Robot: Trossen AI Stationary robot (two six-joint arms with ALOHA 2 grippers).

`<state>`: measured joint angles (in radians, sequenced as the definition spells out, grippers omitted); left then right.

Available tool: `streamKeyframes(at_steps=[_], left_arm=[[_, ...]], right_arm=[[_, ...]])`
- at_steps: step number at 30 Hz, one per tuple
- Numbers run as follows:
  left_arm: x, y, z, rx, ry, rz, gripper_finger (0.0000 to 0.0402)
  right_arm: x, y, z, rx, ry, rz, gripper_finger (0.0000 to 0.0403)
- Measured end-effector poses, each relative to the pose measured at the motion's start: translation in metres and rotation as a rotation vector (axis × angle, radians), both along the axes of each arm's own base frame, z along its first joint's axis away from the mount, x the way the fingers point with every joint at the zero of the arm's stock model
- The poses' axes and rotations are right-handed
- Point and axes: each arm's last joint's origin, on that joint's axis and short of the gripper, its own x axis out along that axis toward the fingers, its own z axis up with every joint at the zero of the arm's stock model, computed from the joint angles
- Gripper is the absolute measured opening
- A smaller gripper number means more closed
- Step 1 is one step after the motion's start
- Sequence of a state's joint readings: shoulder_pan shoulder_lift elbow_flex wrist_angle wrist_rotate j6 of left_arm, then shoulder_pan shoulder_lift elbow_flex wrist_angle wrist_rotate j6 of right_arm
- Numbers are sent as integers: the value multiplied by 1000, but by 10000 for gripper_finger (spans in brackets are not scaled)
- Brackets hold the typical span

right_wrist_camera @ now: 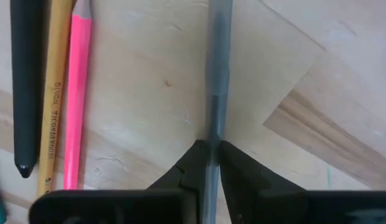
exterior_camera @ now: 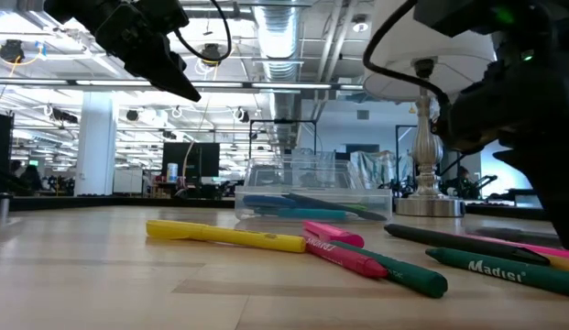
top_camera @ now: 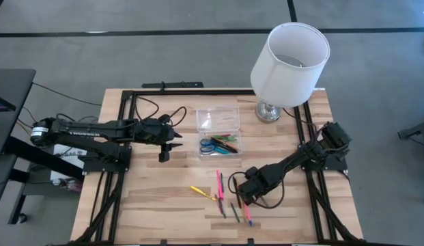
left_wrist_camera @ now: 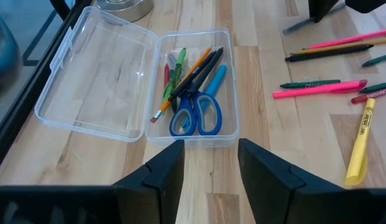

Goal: Pick & place school supplies into a supply box
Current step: Put the gray pen into the transparent supply box

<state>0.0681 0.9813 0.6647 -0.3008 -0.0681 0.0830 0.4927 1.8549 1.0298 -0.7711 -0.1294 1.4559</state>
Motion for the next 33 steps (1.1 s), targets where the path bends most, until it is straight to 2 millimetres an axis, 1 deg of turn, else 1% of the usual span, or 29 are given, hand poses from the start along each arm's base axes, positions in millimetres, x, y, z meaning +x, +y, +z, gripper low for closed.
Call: streamKeyframes(at_steps=[8, 16, 21, 33], left_arm=[[0, 0, 0, -6, -5, 5, 145], [0, 0, 1, -6, -9, 4, 145], [0, 0, 1, -11, -9, 8, 146], [0, 0, 1, -6, -9, 16, 146]], right_arm=[[0, 0, 0, -2, -5, 9, 36], [1, 0, 0, -32, -25, 16, 6], [4, 1, 4, -80, -34, 36, 9], [15, 6, 16, -139, -82, 167, 3]])
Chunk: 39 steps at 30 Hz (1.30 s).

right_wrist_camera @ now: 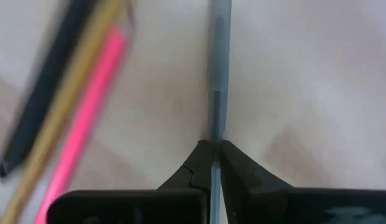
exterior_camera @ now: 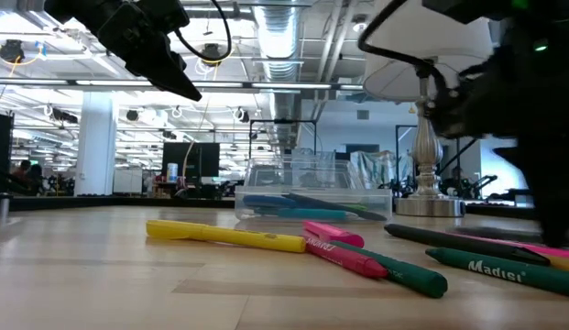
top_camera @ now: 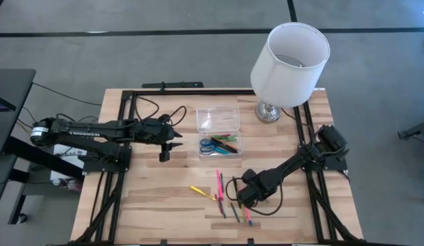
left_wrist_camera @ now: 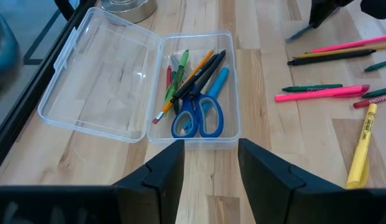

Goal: Pick & place school supplies into a supply box
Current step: Put the gray pen into the transparent supply box

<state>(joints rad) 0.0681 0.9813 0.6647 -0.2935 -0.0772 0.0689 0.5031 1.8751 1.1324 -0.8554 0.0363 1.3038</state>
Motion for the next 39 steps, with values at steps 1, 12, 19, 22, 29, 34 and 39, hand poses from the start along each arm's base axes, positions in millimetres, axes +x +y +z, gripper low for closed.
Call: streamKeyframes(at_steps=[1, 12, 19, 22, 29, 34, 39], left_arm=[[0, 0, 0, 0, 0, 0, 146], [0, 0, 0, 0, 3, 3, 146], [0, 1, 0, -3, 0, 27, 146], [0, 1, 0, -2, -3, 48, 146], [2, 2, 3, -13, -46, 97, 146], [4, 2, 6, -26, -87, 107, 146], [4, 2, 6, -50, -92, 118, 146]], right_arm=[[2, 0, 1, -20, -19, 21, 2], [24, -4, 32, -86, -86, 157, 1], [41, -18, 57, -148, -100, 289, 1], [52, -29, 67, -161, -126, 362, 1], [75, -79, 80, -201, -146, 467, 2], [94, -124, 85, -243, -228, 517, 2], [106, -161, 89, -255, -323, 555, 3]])
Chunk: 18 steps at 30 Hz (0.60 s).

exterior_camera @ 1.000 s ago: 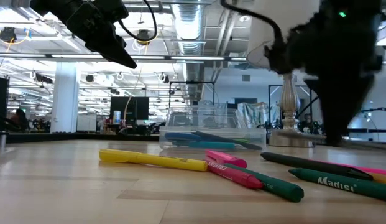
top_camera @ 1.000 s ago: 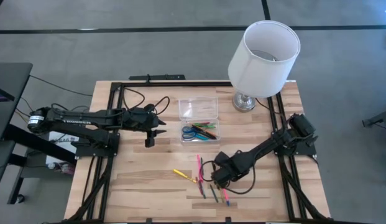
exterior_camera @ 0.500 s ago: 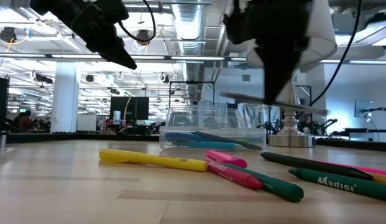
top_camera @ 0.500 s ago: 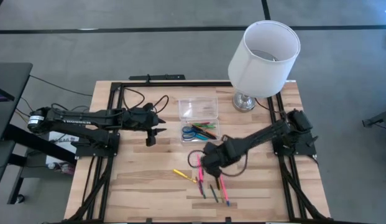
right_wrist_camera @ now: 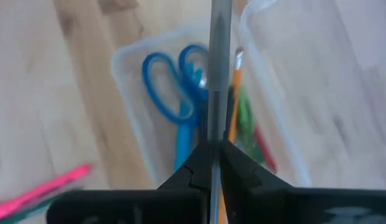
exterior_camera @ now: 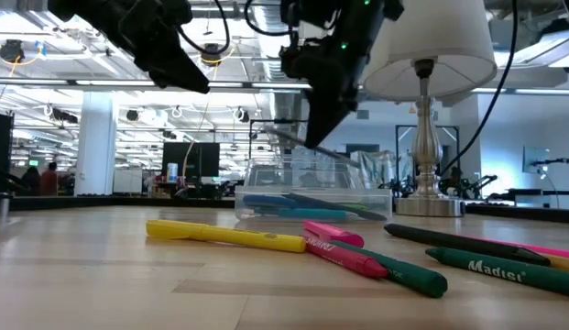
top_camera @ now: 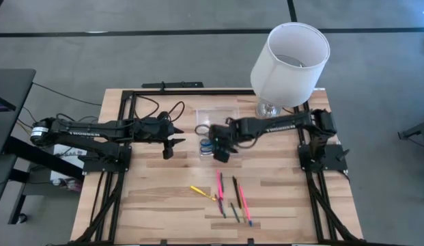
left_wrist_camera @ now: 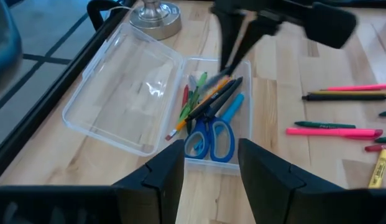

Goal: Pick & place school supplies into a supply box
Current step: Put the gray pen into the transparent supply box

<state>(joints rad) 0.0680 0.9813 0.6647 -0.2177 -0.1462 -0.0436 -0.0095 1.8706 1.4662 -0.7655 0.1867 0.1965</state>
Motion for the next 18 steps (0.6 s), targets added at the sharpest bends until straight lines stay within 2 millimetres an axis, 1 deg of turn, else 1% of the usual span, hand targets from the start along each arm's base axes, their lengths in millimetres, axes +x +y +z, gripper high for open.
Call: streamKeyframes(at_steps=[3, 6, 10, 14, 18], left_arm=[[0, 0, 0, -15, -2, -1, 146], [0, -1, 0, -20, -3, 2, 146], [0, -1, 0, -19, -2, 2, 146], [0, 0, 0, -16, -1, 3, 146], [0, 0, 0, -10, 0, 3, 146]], right_arm=[[1, -15, 1, 0, -11, 25, 3], [0, -22, -5, -8, -11, 43, 4], [-3, -28, -14, 32, -1, 45, 6], [-9, -28, -25, 41, 32, 43, 6], [-14, -31, -31, 63, 61, 9, 7]])
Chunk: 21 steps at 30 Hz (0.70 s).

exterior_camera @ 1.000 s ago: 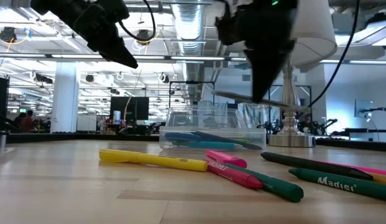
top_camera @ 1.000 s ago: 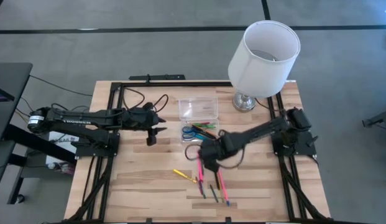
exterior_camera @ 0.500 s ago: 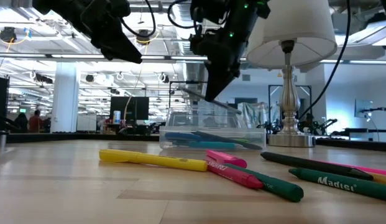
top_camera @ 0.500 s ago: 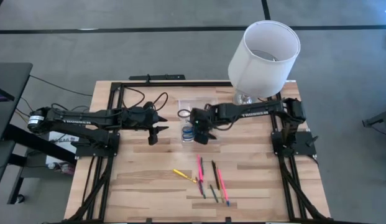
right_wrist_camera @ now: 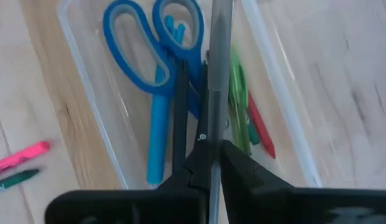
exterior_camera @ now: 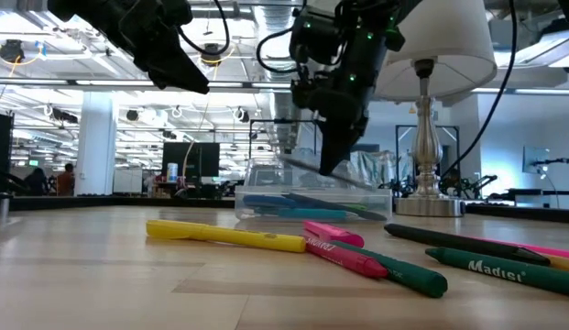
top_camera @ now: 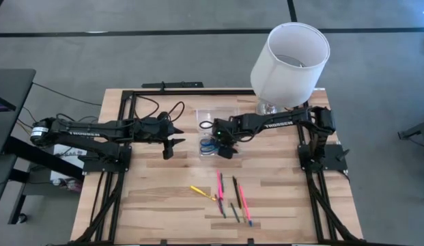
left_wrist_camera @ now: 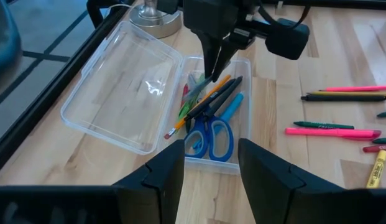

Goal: Pick & place school supplies into a supply box
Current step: Put the gray pen into the transparent supply box, then put the yellow pen into the transparent supply box

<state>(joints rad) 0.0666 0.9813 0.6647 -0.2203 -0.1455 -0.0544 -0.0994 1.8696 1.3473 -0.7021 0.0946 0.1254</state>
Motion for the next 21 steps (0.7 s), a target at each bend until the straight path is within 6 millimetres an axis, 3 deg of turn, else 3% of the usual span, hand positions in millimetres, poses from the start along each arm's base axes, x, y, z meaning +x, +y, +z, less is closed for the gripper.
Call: streamKeyframes(at_steps=[9, 21], left_arm=[[0, 0, 0, 4, 0, -1, 146], [0, 0, 0, -2, -1, 3, 146]], right_arm=[[-6, -8, -10, 62, 11, -64, 12], [-5, -8, -13, 86, -19, -85, 112]])
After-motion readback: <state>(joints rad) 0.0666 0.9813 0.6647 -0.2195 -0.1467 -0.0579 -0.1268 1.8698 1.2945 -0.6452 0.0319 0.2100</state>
